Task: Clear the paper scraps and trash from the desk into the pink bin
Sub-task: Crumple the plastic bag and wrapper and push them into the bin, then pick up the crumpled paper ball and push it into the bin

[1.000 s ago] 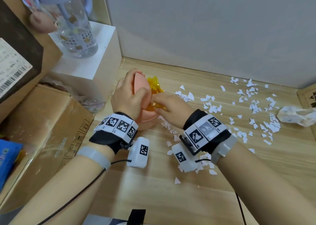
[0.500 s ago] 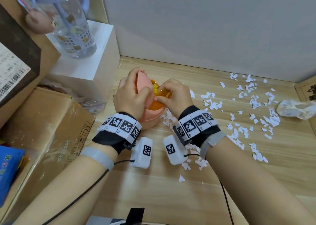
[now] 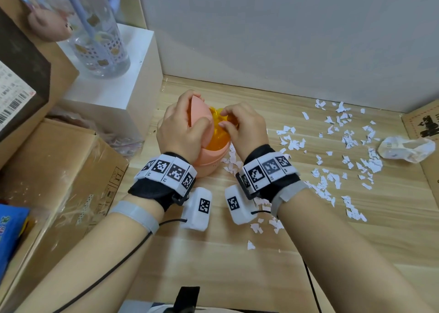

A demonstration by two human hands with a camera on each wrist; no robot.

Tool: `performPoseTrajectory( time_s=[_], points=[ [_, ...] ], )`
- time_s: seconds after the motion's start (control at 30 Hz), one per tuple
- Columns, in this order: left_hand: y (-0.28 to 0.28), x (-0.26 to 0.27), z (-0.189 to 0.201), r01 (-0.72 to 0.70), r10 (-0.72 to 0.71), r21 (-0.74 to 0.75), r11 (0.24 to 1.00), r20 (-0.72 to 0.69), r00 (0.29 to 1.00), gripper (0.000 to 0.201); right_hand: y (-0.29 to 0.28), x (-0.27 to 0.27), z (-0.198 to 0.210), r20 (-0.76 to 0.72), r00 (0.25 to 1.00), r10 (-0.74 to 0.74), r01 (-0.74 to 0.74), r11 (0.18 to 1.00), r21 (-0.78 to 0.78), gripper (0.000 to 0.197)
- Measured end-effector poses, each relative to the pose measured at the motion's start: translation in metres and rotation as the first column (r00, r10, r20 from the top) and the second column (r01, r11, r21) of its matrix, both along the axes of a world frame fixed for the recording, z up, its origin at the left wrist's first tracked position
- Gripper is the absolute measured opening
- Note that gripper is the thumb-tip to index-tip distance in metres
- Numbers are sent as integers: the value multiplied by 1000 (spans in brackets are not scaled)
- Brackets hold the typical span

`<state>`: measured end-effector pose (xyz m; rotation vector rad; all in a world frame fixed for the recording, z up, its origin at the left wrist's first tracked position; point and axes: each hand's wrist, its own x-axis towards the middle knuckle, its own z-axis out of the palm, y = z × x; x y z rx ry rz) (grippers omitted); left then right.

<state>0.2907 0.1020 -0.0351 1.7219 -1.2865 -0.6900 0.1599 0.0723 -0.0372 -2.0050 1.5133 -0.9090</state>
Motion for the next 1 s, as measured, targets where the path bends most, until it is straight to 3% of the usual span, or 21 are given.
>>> performPoseTrajectory(
  time_s=[0.17,0.27,0.33,0.4,0.47,0.57,0.67,0.7,0.8,0.87,0.9,1.0],
  points=[
    [1,-1,1,7,-8,9,1000,22,1000,59,1,-7,-7,-305,951,-47,6,991,-135,15],
    [1,0,1,8,-8,6,1000,19,1000,59,4,-13,-4,-415,907,74,-145,979,-141,32],
    [1,-1,0,6,-6,4,1000,12,1000,59,12,-15,-4,-520,836,172,-271,955,-121,49],
    [1,-1,0,4,-4,-1,1000,4,1000,58,20,-15,-8,-600,741,301,-389,921,-18,68],
    [1,-1,0,7,-7,-4,1000,0,1000,56,20,-12,-3,-594,661,458,-427,881,204,75],
    [1,-2,0,-1,1,1,1000,-5,1000,57,9,-1,6,-597,520,611,-397,792,464,61],
    [1,-2,1,-2,2,20,1000,-2,1000,57,1,13,14,-639,359,680,-362,733,576,57],
    [1,-2,1,-4,4,28,1000,-1,1000,55,0,18,16,-649,361,669,-343,743,575,54],
    [1,-3,3,-20,20,48,999,2,1000,53,-1,24,18,-633,480,607,-304,792,529,51],
    [3,-6,4,-43,44,44,998,-7,999,54,1,17,16,-623,469,625,-340,780,526,42],
    [3,-9,4,-58,58,37,998,-12,998,56,2,9,15,-594,501,629,-347,775,528,37],
    [1,-20,5,-110,111,24,994,-25,994,61,7,-23,15,-493,698,519,-366,851,377,25]
  ],
)
